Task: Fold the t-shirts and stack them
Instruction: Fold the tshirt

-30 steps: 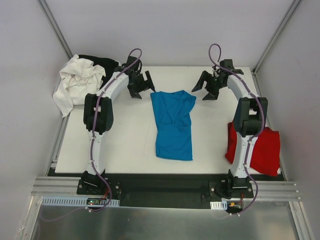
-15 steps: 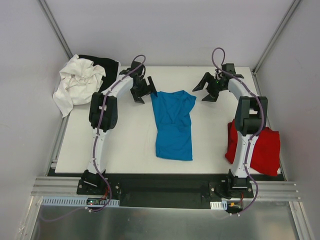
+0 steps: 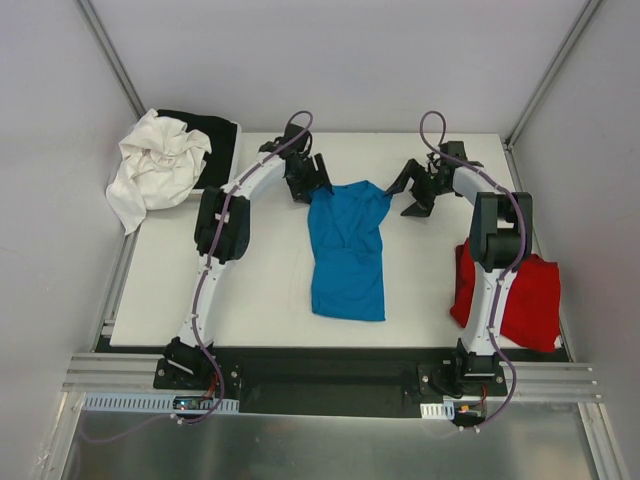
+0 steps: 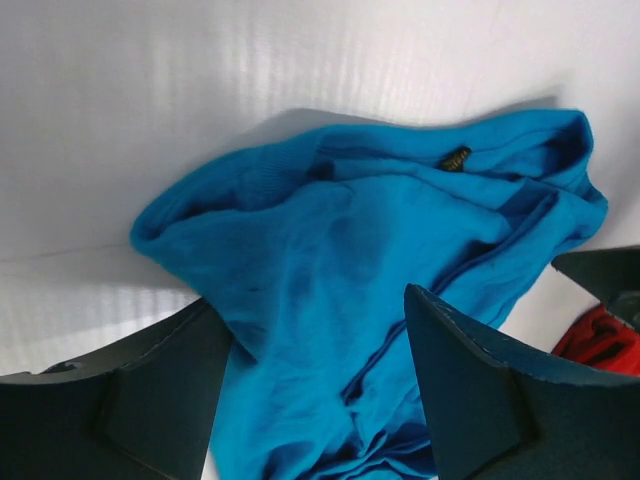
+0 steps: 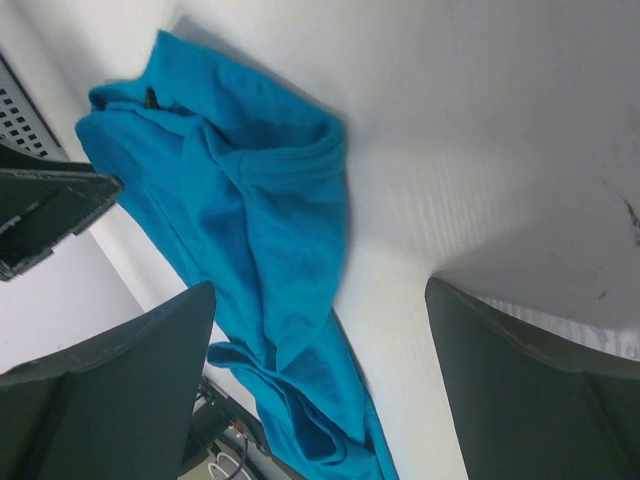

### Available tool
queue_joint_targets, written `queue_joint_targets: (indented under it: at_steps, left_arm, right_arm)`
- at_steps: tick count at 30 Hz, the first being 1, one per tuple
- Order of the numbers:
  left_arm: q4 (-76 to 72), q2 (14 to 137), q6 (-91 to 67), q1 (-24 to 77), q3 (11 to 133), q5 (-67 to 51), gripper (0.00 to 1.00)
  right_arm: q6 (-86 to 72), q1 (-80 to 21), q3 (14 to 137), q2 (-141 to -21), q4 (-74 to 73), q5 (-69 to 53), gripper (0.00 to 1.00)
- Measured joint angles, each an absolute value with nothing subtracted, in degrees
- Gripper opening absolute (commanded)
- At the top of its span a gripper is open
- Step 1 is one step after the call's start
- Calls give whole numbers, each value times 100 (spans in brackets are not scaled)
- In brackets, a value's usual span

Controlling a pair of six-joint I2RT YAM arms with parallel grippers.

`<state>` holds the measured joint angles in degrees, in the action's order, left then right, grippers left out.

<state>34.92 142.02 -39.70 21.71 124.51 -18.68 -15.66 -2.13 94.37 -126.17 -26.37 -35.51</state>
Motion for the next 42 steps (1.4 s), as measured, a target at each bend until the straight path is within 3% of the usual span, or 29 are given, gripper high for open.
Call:
queue_joint_targets:
  at_steps: [14,18,19,21,22,23,24,33,41,42]
  left_arm:
    - [3214,13830,-3959,2250,11769,-1900,75]
    - [3214,13719,-3957,2248,11583,-1898,73]
    - [3212,13705,-3957,2246,11557,-1898,70]
    - [3218,13690,-3948,2246,11531,-1894,37]
    - [3223,13688,-3959,2246,11528,-1885,24]
    - [3242,13688,-3942,2246,11511,-1831,5]
    - [3275,13688,-3916,2246,11469,-1791,0]
    - [3385,13692,-3844,2246,11413,-1743,1]
    - [3389,13692,-3774,2246,11417,-1730,18]
    - [3391,13690,-3760,2246,11417,-1730,22]
  right_arm:
    - [-1955,-537,10047,-13141,-2027,-3747,89]
    - [-2075,-722,10278,-13325,-1916,-3850,86]
    - [-2091,-770,10307,-13351,-1887,-3852,79]
    - [-2121,-854,10328,-13380,-1857,-3868,63]
    - [-2134,-893,10328,-13393,-1863,-3861,27]
    - [-2145,-917,10328,-13417,-1865,-3861,8]
    - [-2119,-937,10328,-13439,-1865,-3859,1]
    - [-2141,-958,10322,-13520,-2053,-3819,1]
    - [-2073,-969,10250,-13491,-2080,-3846,1]
    - [-2053,-974,10210,-13472,-2084,-3846,6]
